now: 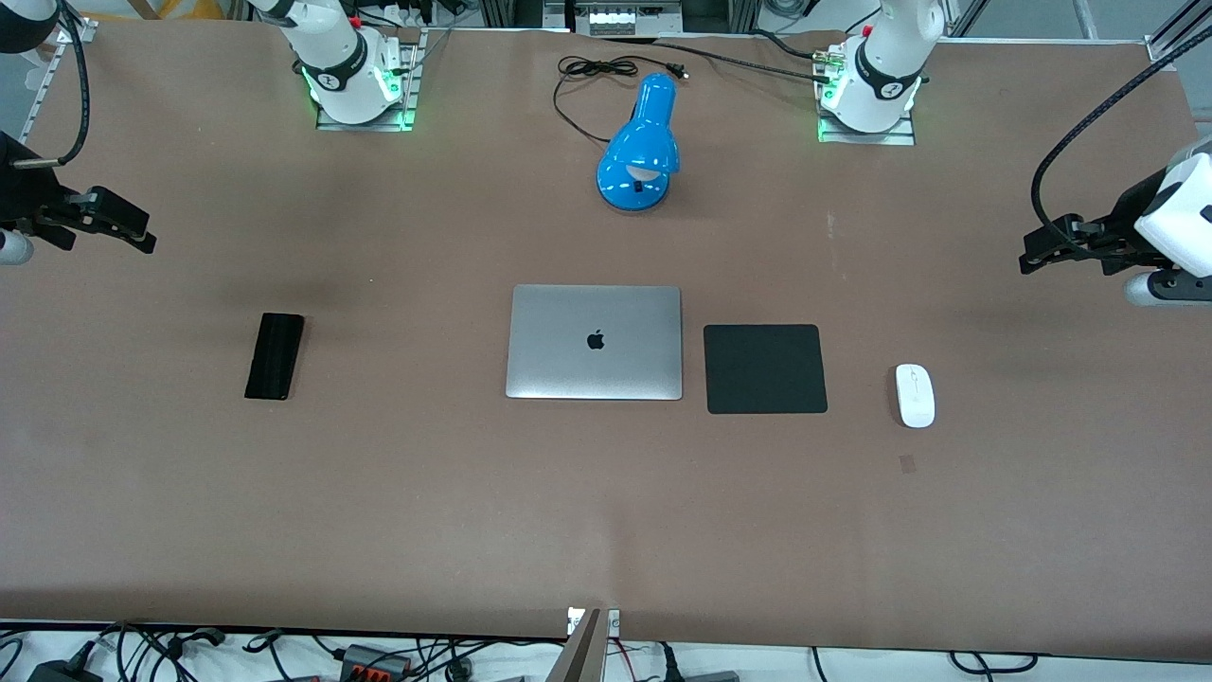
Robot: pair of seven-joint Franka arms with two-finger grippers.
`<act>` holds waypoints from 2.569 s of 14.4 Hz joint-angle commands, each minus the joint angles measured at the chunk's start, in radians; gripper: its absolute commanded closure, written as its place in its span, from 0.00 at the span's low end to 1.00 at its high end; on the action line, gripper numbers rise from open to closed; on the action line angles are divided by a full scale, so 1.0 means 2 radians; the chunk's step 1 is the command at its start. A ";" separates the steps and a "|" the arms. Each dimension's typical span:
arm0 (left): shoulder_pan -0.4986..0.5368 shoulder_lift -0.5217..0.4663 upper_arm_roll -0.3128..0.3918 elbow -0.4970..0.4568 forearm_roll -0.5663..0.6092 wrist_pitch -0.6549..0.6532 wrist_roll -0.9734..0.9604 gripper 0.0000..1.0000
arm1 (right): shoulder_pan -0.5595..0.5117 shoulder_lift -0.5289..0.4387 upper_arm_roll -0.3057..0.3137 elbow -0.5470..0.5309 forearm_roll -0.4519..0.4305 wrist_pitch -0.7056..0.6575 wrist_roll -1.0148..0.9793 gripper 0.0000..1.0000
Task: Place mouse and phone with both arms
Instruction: 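Reach the right gripper to the phone while the left gripper reaches the mouse, then grasp the black phone with the right gripper while the left grasps the mouse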
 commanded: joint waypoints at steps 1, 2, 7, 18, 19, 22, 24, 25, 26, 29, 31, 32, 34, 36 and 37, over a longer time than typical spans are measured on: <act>0.005 -0.001 -0.001 -0.003 -0.008 -0.004 0.012 0.00 | -0.007 -0.018 0.006 -0.011 -0.001 -0.004 -0.007 0.00; 0.005 -0.001 -0.001 -0.003 -0.008 -0.004 0.011 0.00 | -0.007 -0.016 0.007 -0.009 -0.001 -0.003 -0.007 0.00; 0.007 0.018 0.001 -0.003 -0.001 -0.002 0.008 0.00 | -0.007 -0.012 0.007 -0.009 -0.004 -0.004 -0.007 0.00; 0.013 0.188 0.000 -0.011 0.022 0.128 0.013 0.00 | -0.010 0.094 0.008 -0.080 -0.044 0.140 0.001 0.00; 0.013 0.199 -0.001 -0.016 0.031 0.140 0.013 0.00 | -0.010 0.103 0.008 -0.093 -0.044 0.154 0.002 0.00; 0.017 0.235 0.000 -0.037 0.037 0.219 0.014 0.00 | -0.014 0.161 0.008 -0.110 -0.043 0.212 0.003 0.00; 0.014 0.243 0.000 -0.084 0.038 0.289 0.013 0.00 | -0.020 0.204 0.008 -0.110 -0.042 0.245 0.003 0.00; 0.014 0.243 0.001 -0.112 0.040 0.323 0.013 0.00 | -0.029 0.224 0.008 -0.112 -0.042 0.263 0.003 0.00; 0.015 0.244 0.001 -0.125 0.059 0.345 0.013 0.00 | -0.037 0.238 0.008 -0.112 -0.041 0.274 0.003 0.00; 0.017 0.251 0.000 -0.129 0.075 0.350 0.013 0.00 | -0.042 0.268 0.009 -0.112 -0.030 0.302 0.004 0.00; 0.016 0.257 0.000 -0.129 0.078 0.352 0.013 0.00 | -0.039 0.277 0.009 -0.111 0.008 0.302 0.003 0.00; 0.016 0.258 0.000 -0.129 0.078 0.352 0.013 0.00 | -0.039 0.285 0.009 -0.111 0.012 0.305 0.003 0.00; 0.016 0.265 0.000 -0.130 0.078 0.355 0.012 0.00 | -0.039 0.297 0.009 -0.111 0.012 0.318 0.000 0.00; 0.015 0.269 0.000 -0.131 0.078 0.362 0.011 0.00 | -0.037 0.300 0.008 -0.111 0.012 0.318 -0.006 0.00; 0.015 0.269 0.000 -0.134 0.078 0.365 0.008 0.00 | -0.037 0.304 0.008 -0.111 0.010 0.317 -0.006 0.00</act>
